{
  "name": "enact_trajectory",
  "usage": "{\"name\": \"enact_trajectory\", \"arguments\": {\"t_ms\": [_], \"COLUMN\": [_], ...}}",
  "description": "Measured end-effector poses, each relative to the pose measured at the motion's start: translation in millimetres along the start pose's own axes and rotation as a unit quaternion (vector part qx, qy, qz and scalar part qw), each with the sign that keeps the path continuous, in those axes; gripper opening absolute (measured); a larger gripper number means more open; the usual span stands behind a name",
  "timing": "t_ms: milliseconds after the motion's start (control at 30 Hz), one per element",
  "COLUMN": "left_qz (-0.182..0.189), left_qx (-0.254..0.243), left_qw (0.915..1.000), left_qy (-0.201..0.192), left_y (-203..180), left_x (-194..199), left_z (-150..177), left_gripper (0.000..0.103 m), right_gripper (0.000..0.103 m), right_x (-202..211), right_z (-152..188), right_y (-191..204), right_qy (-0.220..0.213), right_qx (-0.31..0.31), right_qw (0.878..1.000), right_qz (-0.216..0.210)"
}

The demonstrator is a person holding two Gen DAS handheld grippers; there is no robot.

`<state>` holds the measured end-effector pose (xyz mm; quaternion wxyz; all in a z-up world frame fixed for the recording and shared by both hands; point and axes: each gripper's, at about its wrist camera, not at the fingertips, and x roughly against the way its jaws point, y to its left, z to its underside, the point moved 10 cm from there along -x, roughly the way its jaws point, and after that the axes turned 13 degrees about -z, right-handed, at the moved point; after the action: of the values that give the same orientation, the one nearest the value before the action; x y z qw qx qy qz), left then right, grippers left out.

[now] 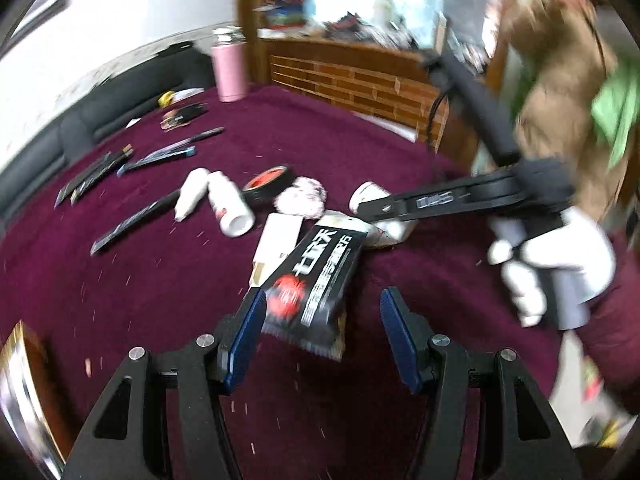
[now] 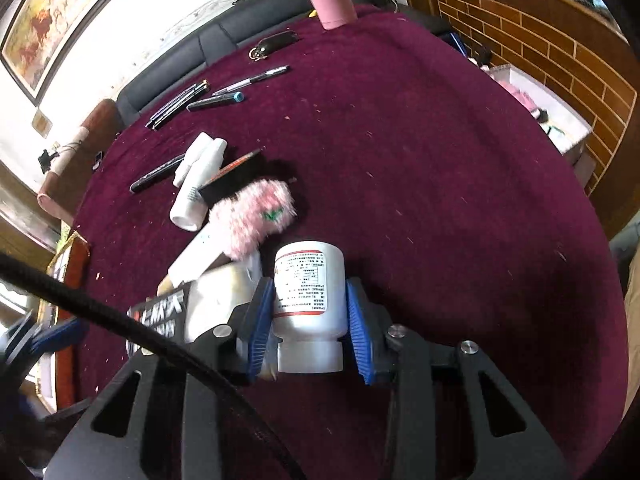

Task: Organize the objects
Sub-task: 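Grasp the black snack packet with the left gripper while the right gripper grasps the white pill bottle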

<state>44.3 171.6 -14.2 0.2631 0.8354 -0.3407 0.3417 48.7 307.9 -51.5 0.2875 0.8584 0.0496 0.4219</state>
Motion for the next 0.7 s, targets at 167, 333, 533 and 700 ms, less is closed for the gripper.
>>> {"name": "enact_trajectory", "arguments": {"t_ms": [167, 333, 533, 700], "left_qz": [-0.050, -0.028, 0.018, 0.032], "left_qx": [-0.092, -0.066, 0.035, 0.101], "left_qw": [0.9943, 0.9955, 0.9974, 0.9936], "left_qy": [0.021, 0.063, 0.060, 0.039], "left_y": [-17.6, -19.4, -0.4, 19.1], "left_x": [-44.5, -63.5, -41.6, -10.9], "left_z": [-7.4, 1.2, 6.0, 16.4], "left_gripper": [0.053, 0.038, 0.030, 0.030], "right_gripper": [0.034, 0.034, 0.034, 0.034], "right_x": [12.5, 13.4, 10.7, 12.3], "right_z": [10.2, 11.2, 12.7, 14.8], "right_y": [-11.2, -9.3, 2.0, 21.3], "right_qy": [-0.004, -0.009, -0.015, -0.016], "right_qx": [-0.025, -0.028, -0.041, -0.044], "right_qw": [0.999, 0.999, 0.996, 0.993], "right_qz": [-0.027, -0.042, -0.077, -0.108]}}
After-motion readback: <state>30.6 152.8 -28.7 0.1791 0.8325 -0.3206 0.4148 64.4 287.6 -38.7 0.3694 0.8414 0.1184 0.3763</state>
